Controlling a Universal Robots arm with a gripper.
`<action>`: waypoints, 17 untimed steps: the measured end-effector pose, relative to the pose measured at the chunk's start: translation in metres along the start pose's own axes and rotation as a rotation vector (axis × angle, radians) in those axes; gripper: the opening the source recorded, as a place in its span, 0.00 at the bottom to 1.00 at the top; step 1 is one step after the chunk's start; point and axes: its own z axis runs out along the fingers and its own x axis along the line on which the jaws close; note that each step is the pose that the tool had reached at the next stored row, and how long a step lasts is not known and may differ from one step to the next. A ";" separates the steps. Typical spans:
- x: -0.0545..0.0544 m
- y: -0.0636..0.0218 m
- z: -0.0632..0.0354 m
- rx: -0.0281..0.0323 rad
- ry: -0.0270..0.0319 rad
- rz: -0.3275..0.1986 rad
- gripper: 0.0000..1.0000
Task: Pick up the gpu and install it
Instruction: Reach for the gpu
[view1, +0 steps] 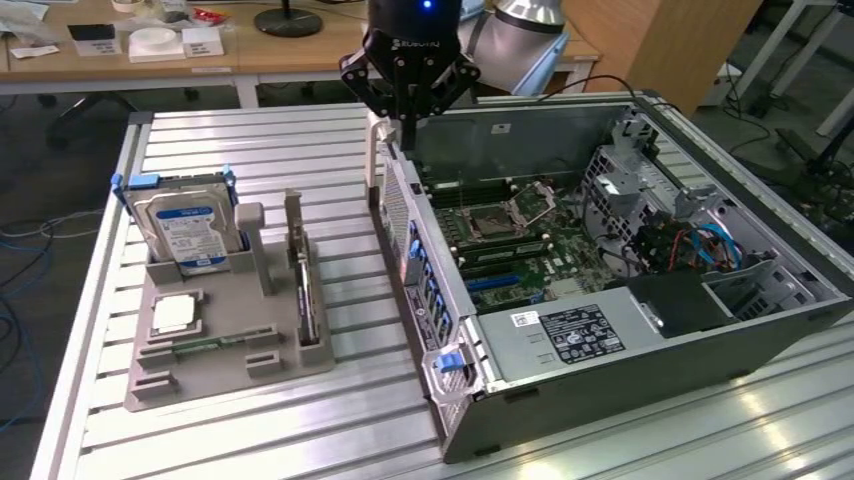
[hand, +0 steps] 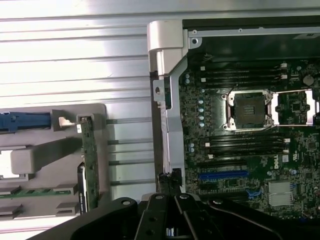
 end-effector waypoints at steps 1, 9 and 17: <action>0.001 -0.0001 0.0000 0.0000 0.0000 0.000 0.11; 0.011 -0.0008 -0.0003 0.0000 0.0000 0.000 0.11; 0.023 -0.0018 -0.0006 0.0000 0.0000 0.000 0.11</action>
